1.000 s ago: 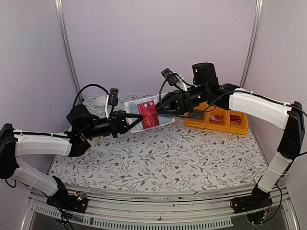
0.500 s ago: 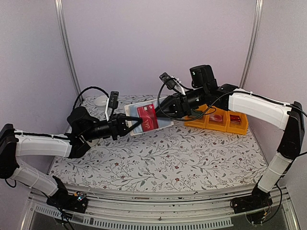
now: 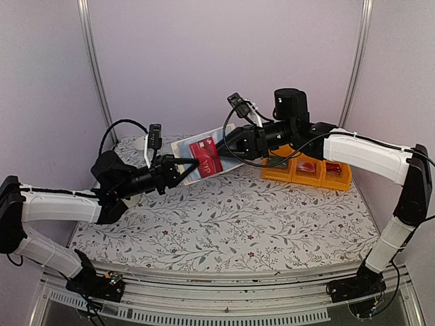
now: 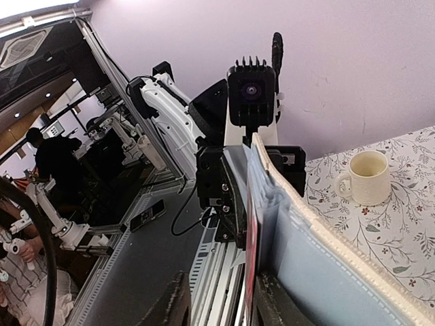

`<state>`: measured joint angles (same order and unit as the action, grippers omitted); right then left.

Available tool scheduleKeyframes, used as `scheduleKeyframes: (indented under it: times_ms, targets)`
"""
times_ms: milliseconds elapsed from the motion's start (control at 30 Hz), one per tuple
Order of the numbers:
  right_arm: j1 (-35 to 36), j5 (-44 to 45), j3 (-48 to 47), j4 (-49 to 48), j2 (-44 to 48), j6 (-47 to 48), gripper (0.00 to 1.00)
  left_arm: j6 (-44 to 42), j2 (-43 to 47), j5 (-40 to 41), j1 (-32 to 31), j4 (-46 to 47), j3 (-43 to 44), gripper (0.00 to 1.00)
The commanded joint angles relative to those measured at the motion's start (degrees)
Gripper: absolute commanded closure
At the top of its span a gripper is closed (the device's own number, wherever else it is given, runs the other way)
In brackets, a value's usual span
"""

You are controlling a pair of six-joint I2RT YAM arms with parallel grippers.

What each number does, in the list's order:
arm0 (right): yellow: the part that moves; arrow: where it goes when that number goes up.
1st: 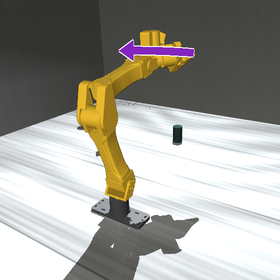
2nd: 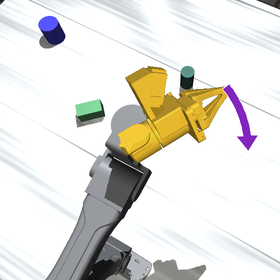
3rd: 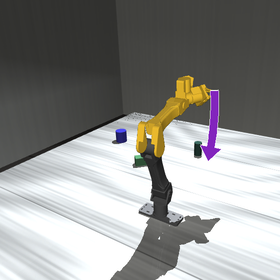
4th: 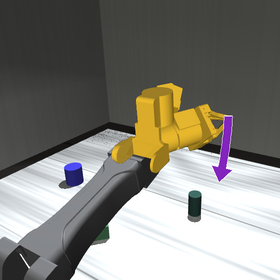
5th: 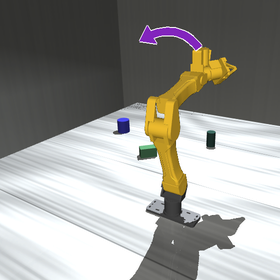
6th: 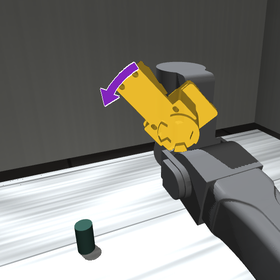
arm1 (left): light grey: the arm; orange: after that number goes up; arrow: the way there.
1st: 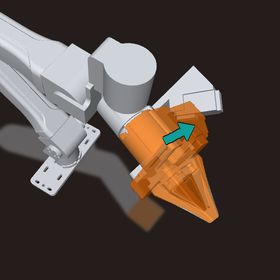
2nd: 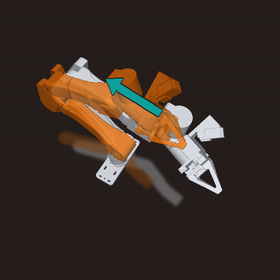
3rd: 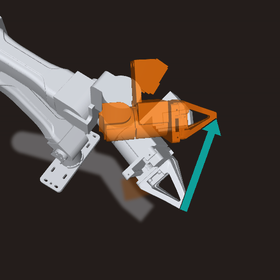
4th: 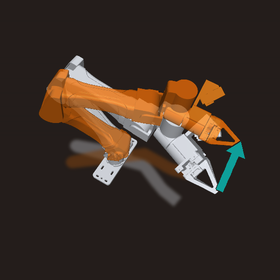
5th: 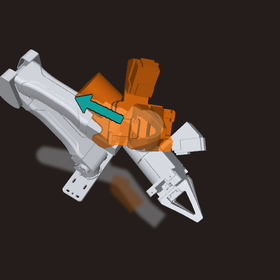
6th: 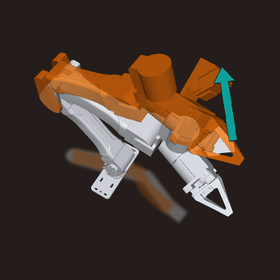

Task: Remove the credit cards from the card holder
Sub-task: Remove the credit card from the card slot.

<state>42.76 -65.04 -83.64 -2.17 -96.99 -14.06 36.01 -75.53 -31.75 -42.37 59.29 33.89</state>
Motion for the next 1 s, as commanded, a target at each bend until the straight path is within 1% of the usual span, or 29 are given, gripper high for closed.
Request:
scheduleKeyframes:
  times_ms: [0,33,100,200,267,333,400,433,500,600,667,733,767,800,967]
  targets:
    - [3.82,2.85,-1.01,9.35,0.19,5.35,0.73,-2.87,1.87,2.30,-1.00,2.54,0.89,1.00]
    - [3.83,4.90,-1.78,11.73,0.17,6.48,0.77,-3.52,2.14,2.30,-1.04,1.96,1.06,1.00]
    - [3.82,7.07,-3.35,15.51,-0.54,8.83,0.79,-4.19,2.31,2.25,-1.08,1.10,1.30,1.00]
    - [3.99,7.10,-4.18,15.10,-1.04,8.79,0.80,-4.90,2.00,1.86,-1.21,-0.53,2.14,1.00]
    - [4.37,8.54,-5.02,15.09,-1.36,8.43,0.80,-5.33,1.53,1.62,-1.41,-1.15,2.61,1.00]
    - [4.88,10.73,-6.58,17.18,-2.09,9.58,0.80,-5.34,1.20,1.52,-1.66,-1.13,2.91,1.00]
    - [5.29,10.89,-7.67,18.53,-2.72,11.00,0.80,-5.34,0.86,1.64,-1.74,-1.18,3.14,1.00]
    - [5.50,10.56,-7.76,18.75,-2.84,11.32,0.83,-5.30,0.75,1.68,-1.75,-1.11,3.12,1.00]
    - [5.68,9.38,-7.71,19.14,-2.80,12.28,0.86,-5.26,0.72,1.73,-1.72,-0.78,3.11,1.00]
    - [5.90,5.45,-7.53,20.67,-2.25,14.51,0.86,-5.37,0.98,2.13,-1.73,-0.58,2.96,1.00]
    - [5.94,6.70,-7.15,21.83,-1.50,17.26,0.86,-5.57,1.20,2.38,-1.70,-0.62,2.77,1.00]
    - [5.96,10.70,-7.09,22.83,-1.02,17.93,0.91,-5.84,1.16,2.51,-1.71,-1.29,2.97,1.00]
    - [5.97,11.55,-7.15,22.98,-0.94,18.13,0.96,-5.94,1.05,2.44,-1.74,-1.79,3.16,1.00]
    - [5.93,11.91,-7.04,22.52,-0.63,18.13,0.98,-5.95,0.94,2.35,-1.72,-1.96,3.30,1.00]
    - [4.76,12.90,-5.67,20.26,1.12,17.52,0.98,-5.46,1.37,1.82,-1.72,-2.56,2.91,1.00]
